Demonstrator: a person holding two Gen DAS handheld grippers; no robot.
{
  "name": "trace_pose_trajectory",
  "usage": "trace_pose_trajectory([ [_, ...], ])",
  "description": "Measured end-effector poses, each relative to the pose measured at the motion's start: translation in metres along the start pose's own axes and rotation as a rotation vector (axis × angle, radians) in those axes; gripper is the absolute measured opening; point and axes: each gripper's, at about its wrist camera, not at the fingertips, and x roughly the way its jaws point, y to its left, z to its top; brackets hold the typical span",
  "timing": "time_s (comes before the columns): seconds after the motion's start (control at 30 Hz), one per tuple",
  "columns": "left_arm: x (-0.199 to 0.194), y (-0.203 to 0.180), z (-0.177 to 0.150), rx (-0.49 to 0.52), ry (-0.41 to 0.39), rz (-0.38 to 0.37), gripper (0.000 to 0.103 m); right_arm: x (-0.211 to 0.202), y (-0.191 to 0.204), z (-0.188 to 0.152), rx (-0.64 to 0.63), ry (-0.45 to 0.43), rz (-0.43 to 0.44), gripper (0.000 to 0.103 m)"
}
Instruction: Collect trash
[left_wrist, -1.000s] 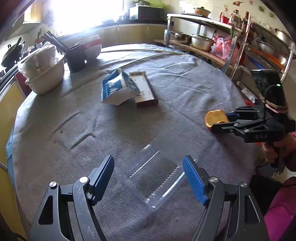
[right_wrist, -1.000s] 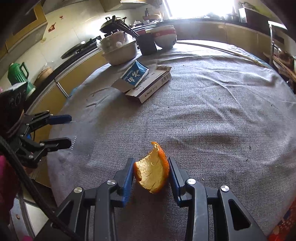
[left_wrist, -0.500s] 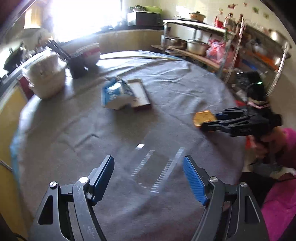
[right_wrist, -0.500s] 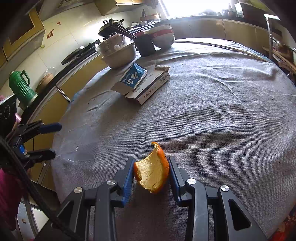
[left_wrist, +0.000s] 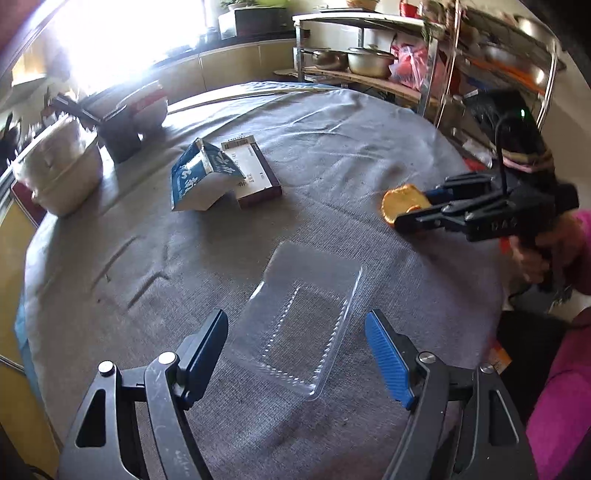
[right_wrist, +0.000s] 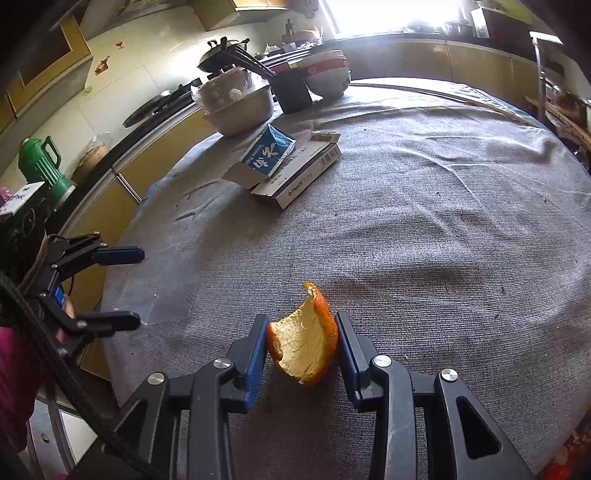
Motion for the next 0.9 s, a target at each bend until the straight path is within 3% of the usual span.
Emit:
trace_pose_trajectory([
  [0.2,0.005,0.009,-0.006,-0.059,0.006,-0.032,0.076,0.000,0.000,0.000,0.000,-0.003,0.004,0.040],
  [0.3,0.004,0.017,-0.010,-0.119,0.000,-0.055,0.061,0.000,-0.001,0.000,0.002,-0.005,0.006,0.040],
  [0.9,0.007,0.015,-0.008,-0.276,-0.037,0.017,0.060,-0.002,0.004,-0.002,-0.022,-0.013,-0.027,0.038],
])
